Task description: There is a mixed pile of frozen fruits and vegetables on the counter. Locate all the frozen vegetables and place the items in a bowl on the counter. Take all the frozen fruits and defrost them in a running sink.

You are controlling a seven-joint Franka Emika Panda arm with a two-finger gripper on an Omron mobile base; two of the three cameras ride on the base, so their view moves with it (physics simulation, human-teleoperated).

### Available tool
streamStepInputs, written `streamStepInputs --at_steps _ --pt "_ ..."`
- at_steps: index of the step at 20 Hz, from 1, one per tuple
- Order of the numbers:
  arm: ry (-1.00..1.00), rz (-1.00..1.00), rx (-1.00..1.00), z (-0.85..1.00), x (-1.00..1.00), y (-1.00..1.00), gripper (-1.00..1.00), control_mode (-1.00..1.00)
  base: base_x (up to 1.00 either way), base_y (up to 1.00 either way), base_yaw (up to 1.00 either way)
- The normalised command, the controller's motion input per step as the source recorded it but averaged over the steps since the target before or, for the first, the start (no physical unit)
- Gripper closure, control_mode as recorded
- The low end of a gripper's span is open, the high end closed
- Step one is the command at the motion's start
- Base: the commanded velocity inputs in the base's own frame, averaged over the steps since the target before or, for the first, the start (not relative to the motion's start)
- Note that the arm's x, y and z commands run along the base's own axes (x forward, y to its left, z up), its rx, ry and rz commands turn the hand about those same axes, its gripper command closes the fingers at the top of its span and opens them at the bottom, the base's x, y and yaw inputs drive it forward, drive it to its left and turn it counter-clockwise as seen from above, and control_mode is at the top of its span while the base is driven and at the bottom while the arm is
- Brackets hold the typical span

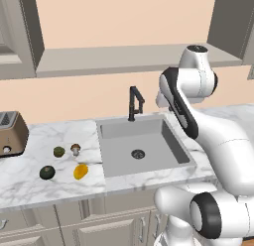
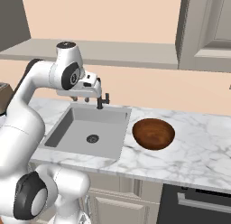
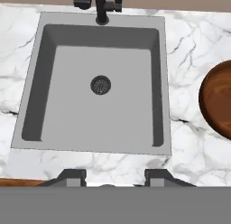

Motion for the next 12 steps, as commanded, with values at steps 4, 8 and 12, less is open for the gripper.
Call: streamStepInputs --at_steps 4,8,12 --pt "0.02 -0.01 0.00 0.00 -0.03 0.02 -1.00 -1.00 0.00 0.00 0.00" --pt "0.02 -0.15 0.00 -0.14 -0.17 0.49 -1.00 -1.00 0.00 0.00 0.00" --pt "0.05 -0.17 -0.01 -0.19 -0.11 0.66 -1.00 -1.00 0.00 0.00 0.00"
